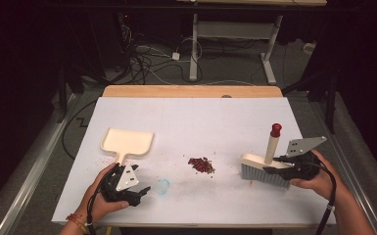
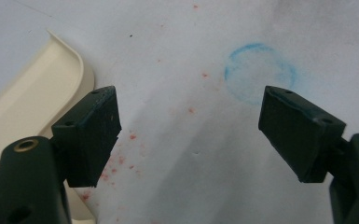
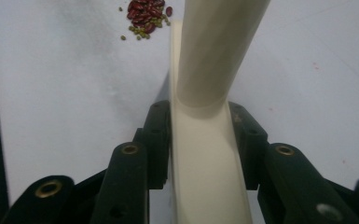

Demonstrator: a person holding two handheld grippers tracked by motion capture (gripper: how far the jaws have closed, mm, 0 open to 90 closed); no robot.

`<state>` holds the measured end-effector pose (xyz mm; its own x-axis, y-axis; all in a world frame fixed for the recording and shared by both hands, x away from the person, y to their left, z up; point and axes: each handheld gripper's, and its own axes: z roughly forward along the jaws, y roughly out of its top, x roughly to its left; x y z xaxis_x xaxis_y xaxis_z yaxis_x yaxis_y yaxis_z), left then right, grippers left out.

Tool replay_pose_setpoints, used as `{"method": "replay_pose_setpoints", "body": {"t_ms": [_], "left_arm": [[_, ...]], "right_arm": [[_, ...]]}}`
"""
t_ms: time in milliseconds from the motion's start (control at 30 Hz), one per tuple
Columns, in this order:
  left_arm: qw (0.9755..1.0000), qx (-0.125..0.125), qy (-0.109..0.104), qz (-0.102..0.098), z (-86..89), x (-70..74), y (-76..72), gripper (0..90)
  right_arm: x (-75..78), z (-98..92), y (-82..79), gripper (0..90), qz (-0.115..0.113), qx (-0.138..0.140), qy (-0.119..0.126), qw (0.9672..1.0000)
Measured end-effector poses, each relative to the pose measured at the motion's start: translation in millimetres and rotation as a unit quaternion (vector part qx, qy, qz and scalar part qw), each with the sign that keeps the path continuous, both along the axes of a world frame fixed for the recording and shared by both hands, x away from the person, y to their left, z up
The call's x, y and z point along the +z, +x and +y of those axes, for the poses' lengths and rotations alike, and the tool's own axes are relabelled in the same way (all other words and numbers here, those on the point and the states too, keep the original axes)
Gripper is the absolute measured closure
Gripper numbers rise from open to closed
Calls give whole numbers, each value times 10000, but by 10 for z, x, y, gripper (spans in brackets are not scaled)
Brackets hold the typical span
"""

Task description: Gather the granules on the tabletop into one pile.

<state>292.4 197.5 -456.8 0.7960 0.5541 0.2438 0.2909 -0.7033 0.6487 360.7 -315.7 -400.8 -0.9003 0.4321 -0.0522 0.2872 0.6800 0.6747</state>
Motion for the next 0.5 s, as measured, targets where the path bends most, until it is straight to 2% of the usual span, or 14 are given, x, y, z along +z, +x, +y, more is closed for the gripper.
{"method": "replay_pose_setpoints", "body": {"t_ms": [200, 267, 333, 400, 467, 500], "left_arm": [[10000, -6, 1, 31, -8, -9, 5, 196], [10000, -19, 10, 29, -10, -11, 1, 196], [10000, -16, -4, 30, -7, -12, -2, 195], [10000, -13, -20, 40, -1, -15, -2, 196], [10000, -11, -18, 53, 1, -15, -2, 196], [10000, -20, -15, 55, 1, -16, -3, 196]], "right_arm": [[-9, -8, 338, 549, -49, -3, -34, 10000], [-30, 8, 433, 482, -128, -183, -84, 9997], [-82, 21, 529, 496, -161, -385, -173, 9990], [-119, 28, 596, 477, -244, -592, -18, 9979], [-149, 28, 666, 461, -317, -919, 48, 9953], [-171, 28, 705, 473, -347, -1153, 18, 9927]]}}
